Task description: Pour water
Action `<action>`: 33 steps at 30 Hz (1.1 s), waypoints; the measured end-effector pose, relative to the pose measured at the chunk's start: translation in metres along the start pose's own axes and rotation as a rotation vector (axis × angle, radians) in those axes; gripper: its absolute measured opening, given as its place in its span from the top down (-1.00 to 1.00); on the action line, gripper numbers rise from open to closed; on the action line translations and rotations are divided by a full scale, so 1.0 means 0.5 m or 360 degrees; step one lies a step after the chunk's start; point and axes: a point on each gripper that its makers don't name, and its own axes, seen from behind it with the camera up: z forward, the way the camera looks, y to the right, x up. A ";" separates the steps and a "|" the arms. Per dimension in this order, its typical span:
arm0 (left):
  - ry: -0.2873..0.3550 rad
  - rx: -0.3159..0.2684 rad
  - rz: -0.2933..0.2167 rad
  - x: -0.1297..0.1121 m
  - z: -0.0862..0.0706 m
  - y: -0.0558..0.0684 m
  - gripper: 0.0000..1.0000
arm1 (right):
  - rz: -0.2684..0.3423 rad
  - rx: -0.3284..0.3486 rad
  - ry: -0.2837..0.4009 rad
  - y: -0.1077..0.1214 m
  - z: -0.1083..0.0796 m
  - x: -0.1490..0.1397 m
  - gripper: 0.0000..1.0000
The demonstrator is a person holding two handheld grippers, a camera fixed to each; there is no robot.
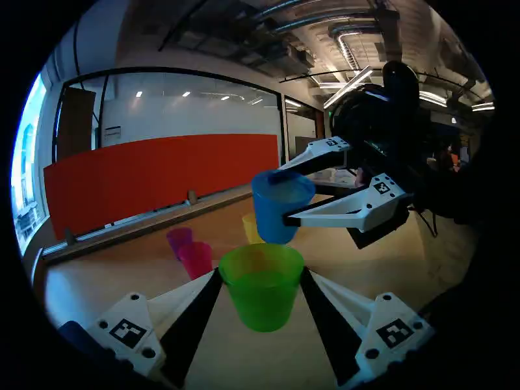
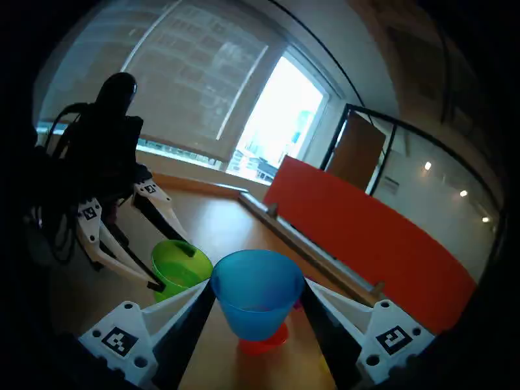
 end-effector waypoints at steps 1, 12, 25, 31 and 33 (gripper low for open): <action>-0.0003 0.0000 -0.0007 0.000 0.001 -0.001 -0.74 | 0.0051 0.0017 -0.0010 -0.004 -0.001 -0.005 -0.85; -0.0037 0.0022 -0.0023 -0.011 0.009 -0.017 -0.74 | 0.0425 0.0125 -0.0087 -0.022 -0.012 -0.039 -0.85; -0.0126 0.0020 -0.0007 -0.047 0.023 -0.028 -0.73 | 0.0570 0.0213 -0.0284 -0.032 -0.013 -0.130 -0.84; -0.0182 0.0021 -0.0016 -0.072 0.036 -0.035 -0.73 | 0.0579 0.0239 -0.0360 -0.034 -0.009 -0.173 -0.85; -0.0210 0.0018 -0.0020 -0.083 0.041 -0.036 -0.74 | 0.0576 0.0240 -0.0387 -0.032 -0.008 -0.187 -0.85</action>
